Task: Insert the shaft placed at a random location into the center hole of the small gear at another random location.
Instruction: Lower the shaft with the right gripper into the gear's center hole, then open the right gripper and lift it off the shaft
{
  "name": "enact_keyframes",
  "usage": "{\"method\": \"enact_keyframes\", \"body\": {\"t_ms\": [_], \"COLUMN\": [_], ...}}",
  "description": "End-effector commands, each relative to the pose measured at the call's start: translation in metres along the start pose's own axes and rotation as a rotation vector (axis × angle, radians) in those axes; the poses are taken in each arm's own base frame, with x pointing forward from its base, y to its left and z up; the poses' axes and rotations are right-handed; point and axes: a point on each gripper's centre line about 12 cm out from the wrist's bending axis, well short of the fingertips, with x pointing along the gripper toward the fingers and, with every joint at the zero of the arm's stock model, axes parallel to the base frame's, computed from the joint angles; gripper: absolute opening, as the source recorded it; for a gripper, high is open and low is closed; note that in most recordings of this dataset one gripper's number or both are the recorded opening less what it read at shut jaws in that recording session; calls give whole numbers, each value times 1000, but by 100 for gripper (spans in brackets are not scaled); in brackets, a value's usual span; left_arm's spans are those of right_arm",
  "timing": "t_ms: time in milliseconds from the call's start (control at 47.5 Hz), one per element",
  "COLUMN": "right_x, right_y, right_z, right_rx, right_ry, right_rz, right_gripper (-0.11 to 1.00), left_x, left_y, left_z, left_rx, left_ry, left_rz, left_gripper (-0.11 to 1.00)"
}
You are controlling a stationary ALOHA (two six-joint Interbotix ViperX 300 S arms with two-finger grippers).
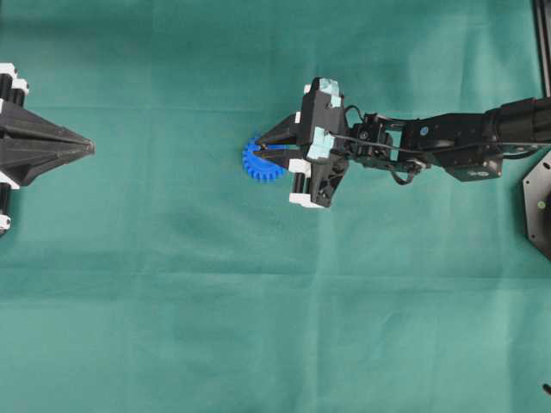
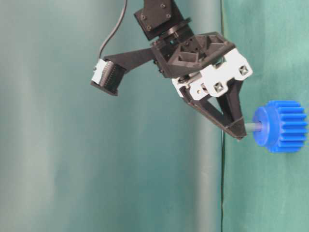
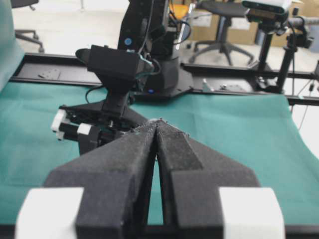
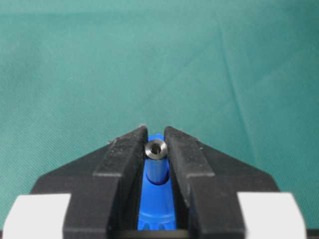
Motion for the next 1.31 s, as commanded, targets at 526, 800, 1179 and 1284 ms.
{"method": "enact_keyframes", "body": {"t_ms": [526, 800, 1179, 1284], "right_x": [5, 5, 6, 6], "right_y": [0, 0, 3, 4], "right_z": [-3, -3, -3, -1], "right_rx": [22, 21, 22, 21], "right_ry": [-3, -2, -1, -5], "right_rz": [-7, -7, -1, 1], "right_gripper": [15, 15, 48, 76], "left_x": [1, 1, 1, 1], "left_y": [0, 0, 0, 0], "left_z": [3, 3, 3, 3], "left_rx": [0, 0, 0, 0], "left_ry": [-11, -9, -9, -9], "left_rz": [2, 0, 2, 2], "left_gripper": [0, 0, 0, 0]}}
